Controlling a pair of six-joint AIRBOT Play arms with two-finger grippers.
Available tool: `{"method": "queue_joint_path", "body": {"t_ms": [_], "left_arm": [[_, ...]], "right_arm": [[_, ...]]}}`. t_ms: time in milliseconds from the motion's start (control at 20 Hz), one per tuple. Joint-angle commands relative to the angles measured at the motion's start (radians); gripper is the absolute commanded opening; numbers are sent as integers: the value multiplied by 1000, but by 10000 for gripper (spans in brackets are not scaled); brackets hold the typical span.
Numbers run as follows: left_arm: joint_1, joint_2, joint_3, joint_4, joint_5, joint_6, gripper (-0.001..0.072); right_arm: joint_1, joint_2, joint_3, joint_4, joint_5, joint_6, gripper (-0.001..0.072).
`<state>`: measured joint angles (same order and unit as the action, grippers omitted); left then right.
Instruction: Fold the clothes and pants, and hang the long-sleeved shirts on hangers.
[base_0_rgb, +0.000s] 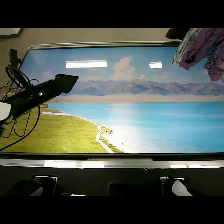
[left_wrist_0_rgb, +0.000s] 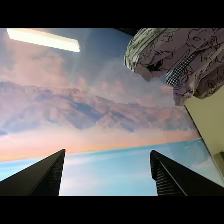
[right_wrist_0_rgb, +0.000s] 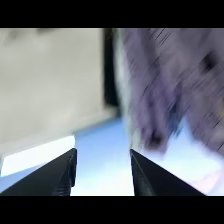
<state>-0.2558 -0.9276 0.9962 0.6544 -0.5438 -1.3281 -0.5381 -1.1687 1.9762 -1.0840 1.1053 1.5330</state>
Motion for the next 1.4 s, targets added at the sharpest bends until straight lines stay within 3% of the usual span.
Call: {"method": "queue_joint_path", "body": {"t_ms": [0, 100, 200, 300, 350, 400, 450, 650, 800, 1350], "left_arm": [[50, 22, 0, 1, -26, -19, 617], [98, 46, 0, 43, -135, -19, 616], [142, 74, 0, 195, -315, -42, 614], [185, 107, 0, 428, -475, -200, 596], [201, 124, 0, 548, -538, -244, 519], [211, 139, 0, 636, -585, -243, 218], [217, 153, 0, 716, -615, -231, 18], [217, 163, 0, 760, -601, -92, 16], [217, 163, 0, 761, -565, -92, 19], [217, 163, 0, 760, -563, -92, 19]], "right_arm": [[244, -138, -64, -32, 390, -92, 356], [378, -139, -208, -140, 439, -78, 278], [484, -95, -396, -224, 448, -77, 251], [552, 8, -623, -274, 427, -68, 248], [569, 74, -731, -288, 404, -49, 224], [576, 155, -846, -287, 363, -30, 120], [576, 234, -939, -278, 319, -9, 28], [576, 463, -1100, -279, 121, 15, 27], [576, 499, -1100, -278, 37, 15, 28], [576, 503, -1100, -279, 40, 16, 52]]}}
